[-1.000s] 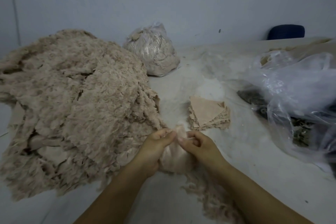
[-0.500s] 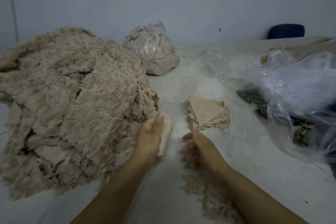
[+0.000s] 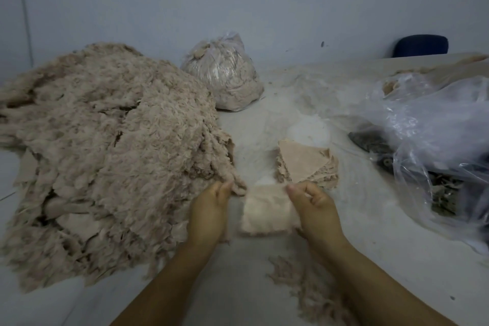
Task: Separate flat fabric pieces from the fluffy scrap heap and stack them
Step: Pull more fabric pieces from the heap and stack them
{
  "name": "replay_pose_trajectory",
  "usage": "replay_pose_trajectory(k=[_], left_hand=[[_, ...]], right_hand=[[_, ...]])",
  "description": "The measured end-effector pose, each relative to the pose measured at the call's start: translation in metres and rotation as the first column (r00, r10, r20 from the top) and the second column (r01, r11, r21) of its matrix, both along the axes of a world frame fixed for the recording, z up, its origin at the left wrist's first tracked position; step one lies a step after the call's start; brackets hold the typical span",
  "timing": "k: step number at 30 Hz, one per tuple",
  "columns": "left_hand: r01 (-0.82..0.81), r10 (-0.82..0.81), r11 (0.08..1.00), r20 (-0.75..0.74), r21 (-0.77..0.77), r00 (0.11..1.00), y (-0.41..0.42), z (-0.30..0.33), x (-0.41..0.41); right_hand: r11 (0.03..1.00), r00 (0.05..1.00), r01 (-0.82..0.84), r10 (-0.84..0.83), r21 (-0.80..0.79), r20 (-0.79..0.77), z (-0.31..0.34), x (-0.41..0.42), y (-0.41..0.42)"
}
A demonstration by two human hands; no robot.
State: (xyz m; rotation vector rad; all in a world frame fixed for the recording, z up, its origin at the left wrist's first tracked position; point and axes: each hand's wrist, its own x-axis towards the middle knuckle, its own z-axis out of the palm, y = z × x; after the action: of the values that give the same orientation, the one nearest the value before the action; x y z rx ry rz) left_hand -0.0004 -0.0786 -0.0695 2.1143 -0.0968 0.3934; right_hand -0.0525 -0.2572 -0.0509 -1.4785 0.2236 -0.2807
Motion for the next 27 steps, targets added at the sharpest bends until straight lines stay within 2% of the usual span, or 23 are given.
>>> replay_pose_trajectory(k=[2,3,4,5,7,8,9,11,13,15,18,20,22,23,25,27], left_hand=[[-0.022,0.023,0.998,-0.014,0.058,1.000,0.009,0.000,0.004],[0.026,-0.025,1.000,-0.069,0.013,0.997,0.007,0.001,0.003],[0.101,-0.120,0.987,-0.159,-0.122,0.980,0.000,0.004,0.001],[0.190,-0.276,0.931,-0.260,-0.313,0.925,-0.009,0.007,-0.001],[0.318,-0.587,0.729,-0.315,-0.606,0.745,-0.026,0.010,-0.004],[0.320,-0.655,0.653,-0.301,-0.686,0.693,-0.033,0.011,-0.004],[0.276,-0.665,0.611,-0.292,-0.742,0.688,-0.037,0.013,-0.002],[0.152,-0.566,0.614,-0.298,-0.774,0.768,-0.045,0.015,0.008],[0.135,-0.434,0.679,-0.247,-0.722,0.866,-0.054,0.022,0.025],[0.202,-0.429,0.710,-0.187,-0.675,0.884,-0.068,0.031,0.045],[0.216,-0.407,0.785,-0.219,-0.581,0.887,-0.093,0.035,0.074],[0.163,-0.369,0.827,-0.301,-0.538,0.879,-0.105,0.030,0.089],[0.107,-0.310,0.875,-0.376,-0.472,0.873,-0.106,0.019,0.095],[0.108,-0.275,0.906,-0.375,-0.410,0.885,-0.100,0.013,0.094],[0.188,-0.232,0.965,-0.255,-0.184,0.939,-0.080,0.006,0.084],[0.257,-0.251,0.955,-0.058,0.147,0.966,-0.056,0.005,0.071]], right_hand=[[0.994,0.999,-0.041,0.038,-0.105,-0.026,0.008,0.003,-0.013],[0.976,0.991,-0.122,0.111,-0.178,-0.069,0.011,0.005,-0.015],[0.947,0.975,-0.215,0.193,-0.238,-0.114,0.014,0.005,-0.013],[0.920,0.954,-0.294,0.266,-0.260,-0.137,0.017,0.006,-0.009],[0.896,0.920,-0.390,0.374,-0.212,-0.112,0.023,0.010,-0.002],[0.901,0.915,-0.403,0.395,-0.159,-0.083,0.027,0.014,0.000],[0.914,0.921,-0.390,0.386,-0.113,-0.062,0.029,0.019,-0.003],[0.947,0.955,-0.297,0.291,-0.123,-0.063,0.035,0.034,-0.016],[0.959,0.985,-0.171,0.158,-0.228,-0.073,0.039,0.052,-0.034],[0.951,0.998,-0.054,0.038,-0.305,-0.059,0.040,0.072,-0.054],[0.906,0.994,0.084,-0.106,-0.414,-0.029,0.043,0.102,-0.081],[0.826,0.979,0.110,-0.185,-0.553,-0.081,0.043,0.117,-0.095],[0.672,0.951,0.077,-0.272,-0.736,-0.148,0.037,0.120,-0.103],[0.595,0.948,0.089,-0.295,-0.799,-0.115,0.032,0.116,-0.105],[0.499,0.969,0.189,-0.234,-0.846,0.079,0.020,0.101,-0.102],[0.487,0.976,0.213,-0.075,-0.847,0.203,0.009,0.081,-0.088]])
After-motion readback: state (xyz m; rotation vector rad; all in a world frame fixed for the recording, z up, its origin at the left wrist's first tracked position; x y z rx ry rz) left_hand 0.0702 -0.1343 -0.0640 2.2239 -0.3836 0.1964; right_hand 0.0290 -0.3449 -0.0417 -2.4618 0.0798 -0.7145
